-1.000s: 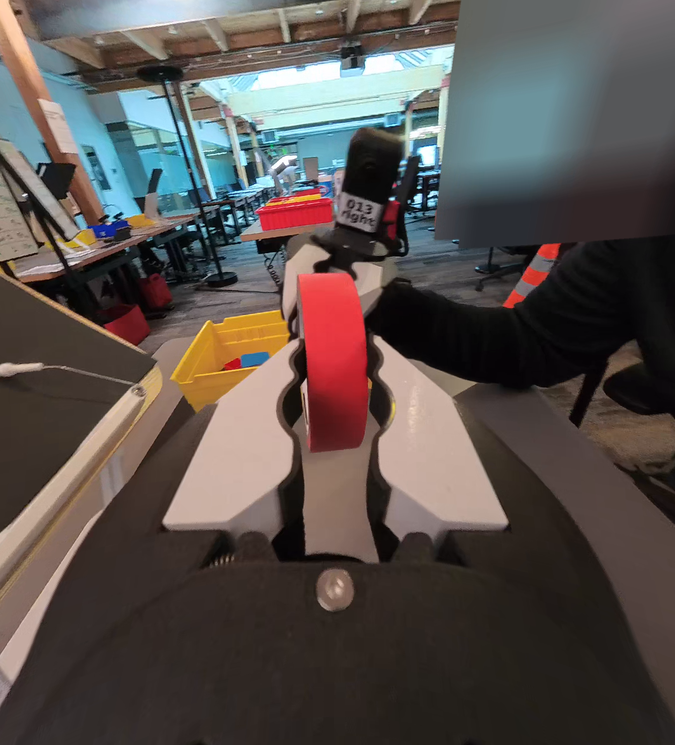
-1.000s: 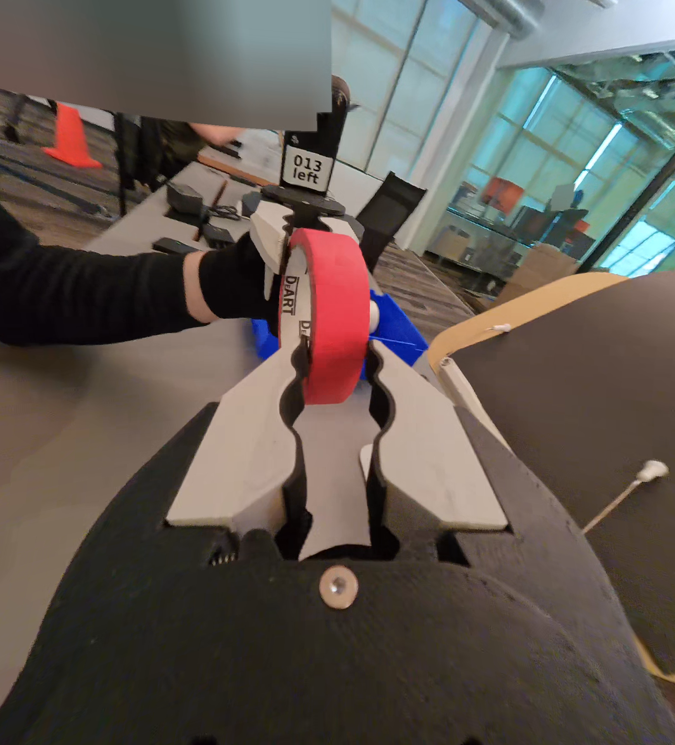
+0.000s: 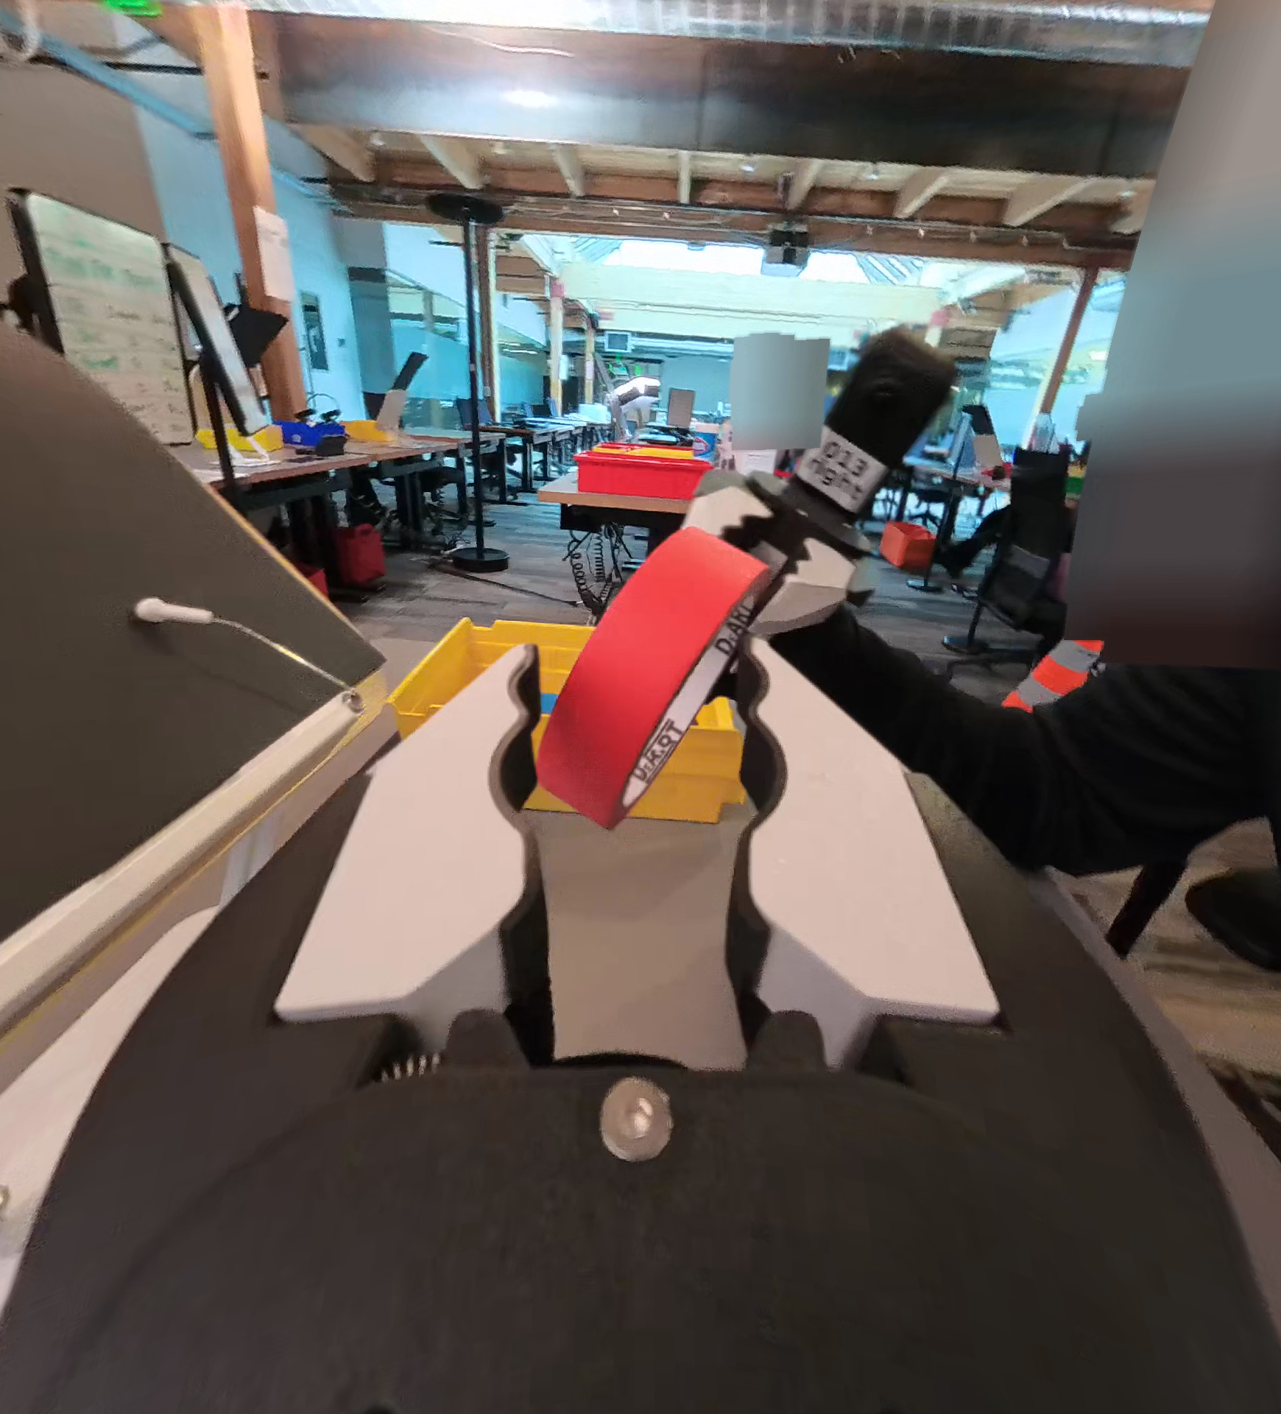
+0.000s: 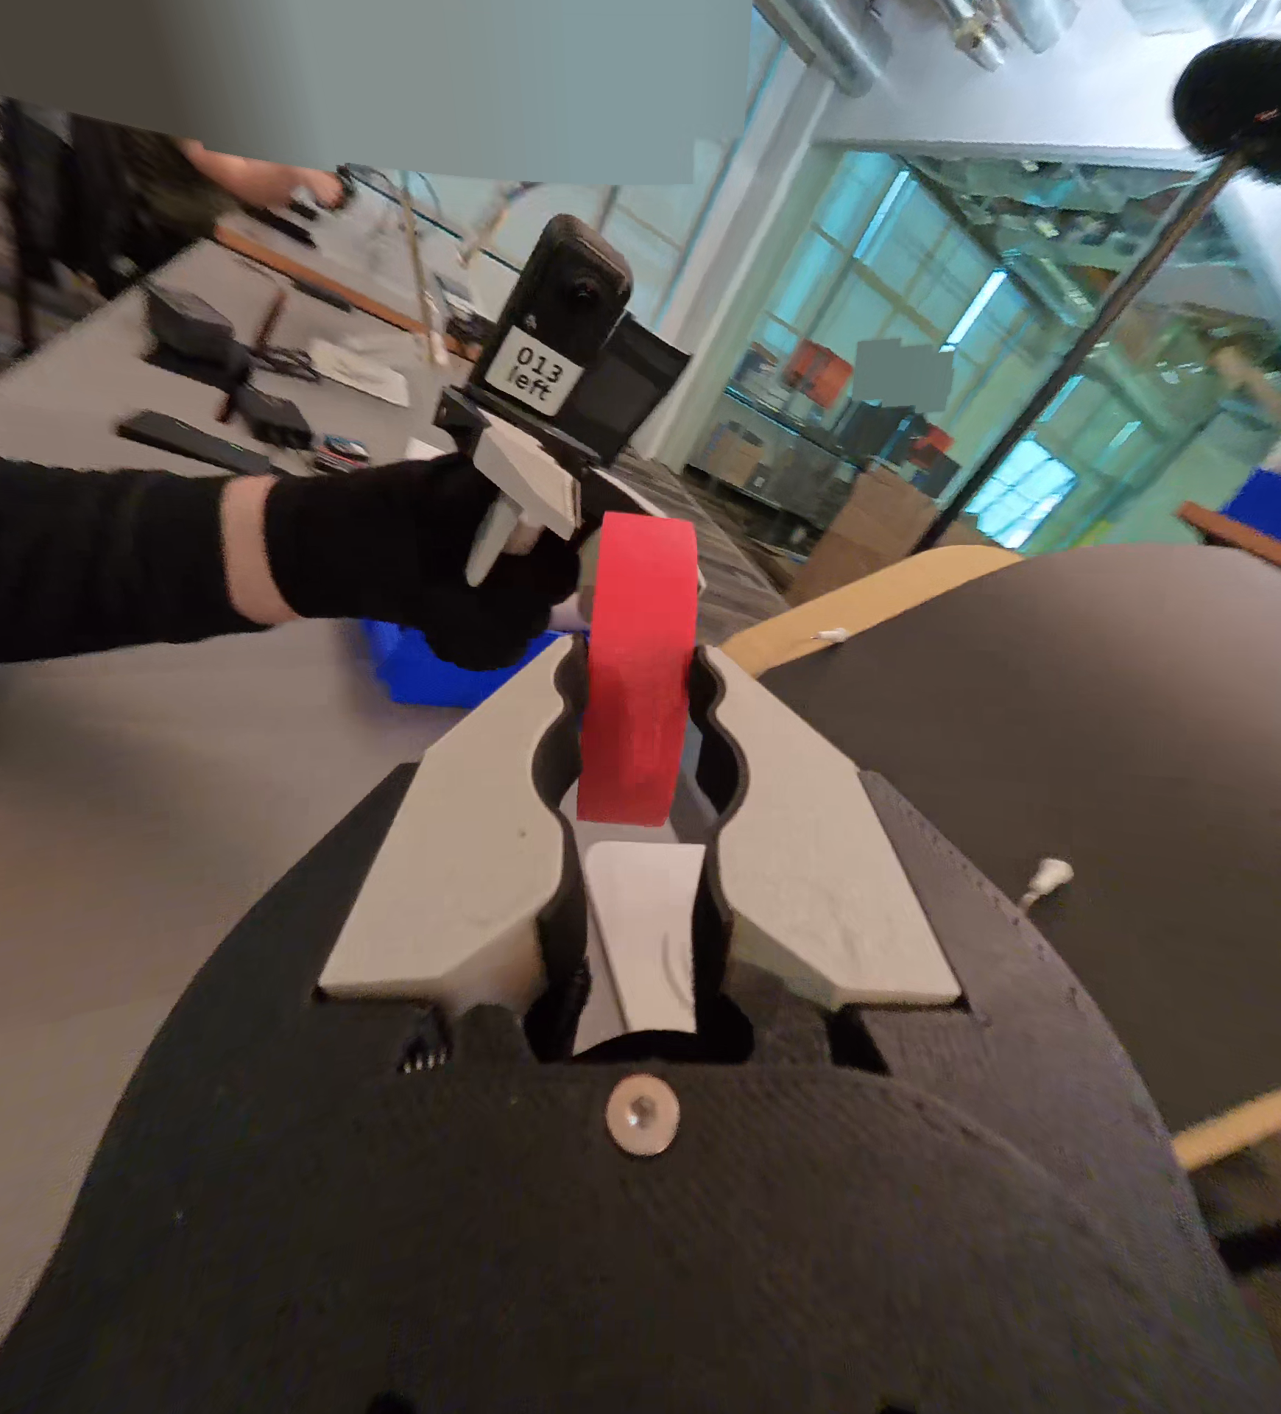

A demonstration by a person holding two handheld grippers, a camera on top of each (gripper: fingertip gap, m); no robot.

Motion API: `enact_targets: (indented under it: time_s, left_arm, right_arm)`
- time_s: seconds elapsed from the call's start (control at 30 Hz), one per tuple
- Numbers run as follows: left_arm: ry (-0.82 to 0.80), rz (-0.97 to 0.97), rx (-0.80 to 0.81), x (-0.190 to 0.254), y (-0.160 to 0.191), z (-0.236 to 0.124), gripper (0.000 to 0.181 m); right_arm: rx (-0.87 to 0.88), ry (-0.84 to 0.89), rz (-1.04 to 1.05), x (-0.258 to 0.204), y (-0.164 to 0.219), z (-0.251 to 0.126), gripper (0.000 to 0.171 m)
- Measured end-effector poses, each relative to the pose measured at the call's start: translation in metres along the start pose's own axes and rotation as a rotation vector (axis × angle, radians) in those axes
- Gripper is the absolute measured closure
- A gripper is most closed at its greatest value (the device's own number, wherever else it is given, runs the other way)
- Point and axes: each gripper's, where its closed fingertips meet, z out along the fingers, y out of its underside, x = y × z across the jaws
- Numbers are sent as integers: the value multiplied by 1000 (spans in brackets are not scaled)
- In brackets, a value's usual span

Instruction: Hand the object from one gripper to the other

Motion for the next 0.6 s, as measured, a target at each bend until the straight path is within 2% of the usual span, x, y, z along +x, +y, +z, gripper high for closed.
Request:
enact_targets:
  time_s: [0.13,0.33,0.43,0.5,0.6]
  left_arm:
    - [-36,-164,26,-17,0,-3,123]
    - [34,-487,58,-26,8,-1,111]
    - [10,-592,68,-35,14,1,107]
    - [-27,-636,37,-40,24,6,101]
    - [-26,-686,30,-41,30,10,105]
  right_arm:
    - [-138,167,-237,12,8,2,147]
    - [-440,372,-790,19,31,13,147]
    - [-456,450,-959,16,29,21,147]
    - [-442,466,-998,10,27,28,147]
    - [-452,474,-1032,6,34,34,147]
